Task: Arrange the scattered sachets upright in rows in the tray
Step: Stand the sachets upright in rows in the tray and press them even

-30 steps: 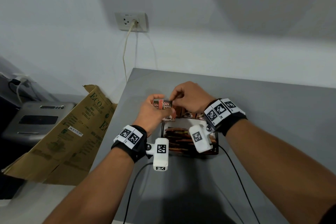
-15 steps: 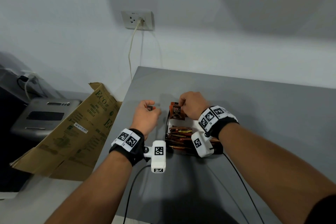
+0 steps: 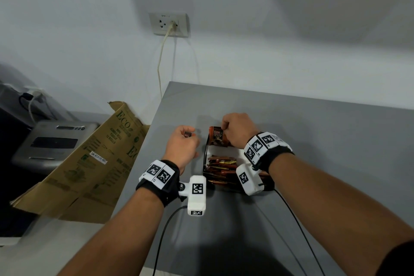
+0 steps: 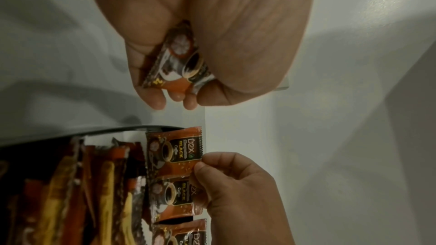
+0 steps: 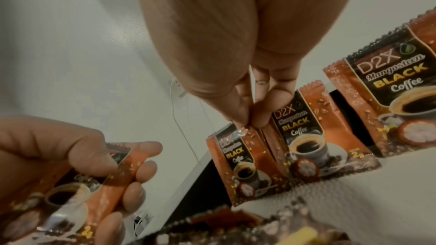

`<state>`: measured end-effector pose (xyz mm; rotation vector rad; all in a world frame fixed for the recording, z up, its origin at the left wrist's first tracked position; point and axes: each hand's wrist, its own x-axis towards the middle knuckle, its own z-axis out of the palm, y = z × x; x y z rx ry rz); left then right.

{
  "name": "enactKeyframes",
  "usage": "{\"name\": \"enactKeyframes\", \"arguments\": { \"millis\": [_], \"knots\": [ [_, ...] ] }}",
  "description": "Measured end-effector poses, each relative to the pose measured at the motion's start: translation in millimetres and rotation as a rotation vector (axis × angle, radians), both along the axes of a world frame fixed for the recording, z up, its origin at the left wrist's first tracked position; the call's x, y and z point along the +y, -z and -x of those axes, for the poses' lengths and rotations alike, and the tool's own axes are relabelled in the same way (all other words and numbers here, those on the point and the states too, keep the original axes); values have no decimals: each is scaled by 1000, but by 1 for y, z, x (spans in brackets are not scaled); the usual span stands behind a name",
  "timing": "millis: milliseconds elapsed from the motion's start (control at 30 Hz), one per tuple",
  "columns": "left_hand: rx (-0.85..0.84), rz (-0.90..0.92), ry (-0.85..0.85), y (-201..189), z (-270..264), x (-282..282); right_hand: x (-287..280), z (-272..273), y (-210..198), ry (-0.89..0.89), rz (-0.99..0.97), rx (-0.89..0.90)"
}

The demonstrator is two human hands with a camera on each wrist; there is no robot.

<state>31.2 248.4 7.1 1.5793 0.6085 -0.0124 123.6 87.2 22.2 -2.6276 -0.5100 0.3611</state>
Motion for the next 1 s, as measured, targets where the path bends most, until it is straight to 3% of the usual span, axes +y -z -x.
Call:
{"name": "enactKeyframes", "arguments": {
  "millis": [233,333,500,633,733,867,1000],
  "knots": [
    [-34,-1,7,-5,0,-5,-5,0,-2,2,-8,-44],
    [-92,13,79,-10,0,-9,-10,0,-15,43,-154,-67],
    [-159,41,187,-20,-8,-21,-16,9,-42,-85,-358,151],
    [-129,-29,149,-23,-13,-27,-34,0,-47,21,-287,38],
    [-70,-76,98,-19,-11,-21,-54,-8,-41,87,-195,48],
    [-45,-99,110,-14,-5,-20,-61,-4,-19,63,-23,79],
    [-31,-92,122,-13,-3,-23,-55,0,-2,80,17,53]
  ]
}}
